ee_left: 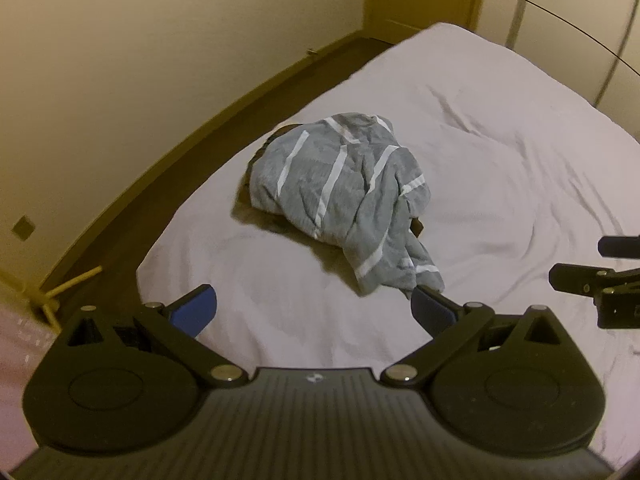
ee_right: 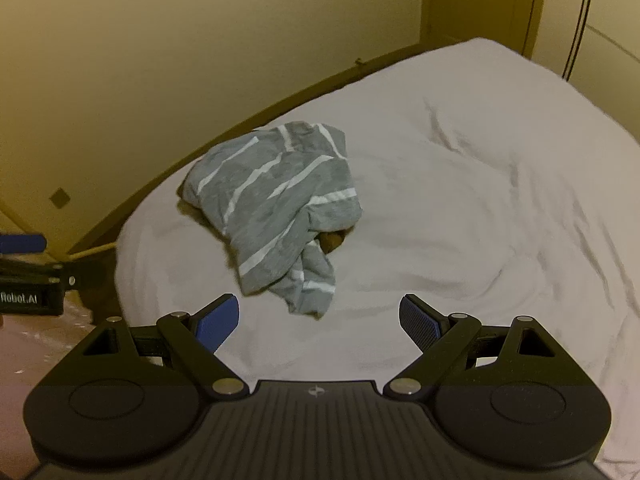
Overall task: Fold clothes
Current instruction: 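Grasp the crumpled grey striped shirt with the left tool while the right tool grasps it too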
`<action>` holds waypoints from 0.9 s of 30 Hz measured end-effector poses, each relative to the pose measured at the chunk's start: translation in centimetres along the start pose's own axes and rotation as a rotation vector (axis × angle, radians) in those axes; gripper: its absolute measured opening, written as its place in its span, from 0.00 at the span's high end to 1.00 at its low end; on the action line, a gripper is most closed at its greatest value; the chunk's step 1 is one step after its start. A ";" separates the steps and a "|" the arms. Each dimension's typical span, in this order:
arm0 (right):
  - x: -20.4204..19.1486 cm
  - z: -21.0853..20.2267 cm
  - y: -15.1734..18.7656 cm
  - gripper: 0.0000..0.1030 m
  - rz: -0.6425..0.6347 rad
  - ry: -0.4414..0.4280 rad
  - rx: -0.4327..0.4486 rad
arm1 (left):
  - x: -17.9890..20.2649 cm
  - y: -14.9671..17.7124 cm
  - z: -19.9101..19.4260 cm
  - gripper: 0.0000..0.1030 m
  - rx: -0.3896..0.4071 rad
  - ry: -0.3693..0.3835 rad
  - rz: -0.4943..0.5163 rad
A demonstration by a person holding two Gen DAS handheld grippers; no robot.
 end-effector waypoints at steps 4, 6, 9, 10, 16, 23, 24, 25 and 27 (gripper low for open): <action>-2.4 3.6 -1.3 0.14 -0.090 0.027 0.005 | -2.6 -1.6 3.8 0.01 0.084 0.058 0.109; -3.4 5.7 -1.9 0.15 -0.114 0.018 -0.006 | -3.7 -2.2 6.0 0.01 0.119 0.073 0.196; -4.9 9.3 -2.6 0.17 -0.164 0.017 -0.029 | -4.6 -2.6 9.9 0.05 0.133 0.077 0.368; -5.3 10.6 -2.7 0.18 -0.178 0.016 -0.041 | -4.6 -2.7 11.1 0.09 0.140 0.076 0.434; -5.8 17.9 -2.9 0.23 -0.130 -0.034 -0.145 | -2.6 -2.4 17.7 0.10 0.267 0.095 0.893; -5.8 24.3 -2.9 0.32 -0.115 -0.018 -0.196 | 0.6 -2.1 24.1 0.41 0.251 0.175 1.199; -5.7 24.8 -2.9 0.35 -0.118 -0.011 -0.200 | 0.9 -2.0 24.8 0.41 0.254 0.173 1.222; -5.7 25.3 -2.8 0.43 -0.121 -0.004 -0.203 | 1.1 -2.0 25.4 0.44 0.258 0.171 1.237; -5.6 25.2 -3.0 0.63 -0.123 0.009 -0.192 | 1.2 -2.1 26.2 0.58 0.249 0.181 1.239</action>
Point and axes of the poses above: each gripper's, at about its wrist camera, not at the fingertips, and z roughly the way its jaws point, x to its right, y to its underside, the point moved 2 cm from there along z, roughly the way its jaws point, and after that the axes turned 7 degrees about -y, right-handed, at the moved point
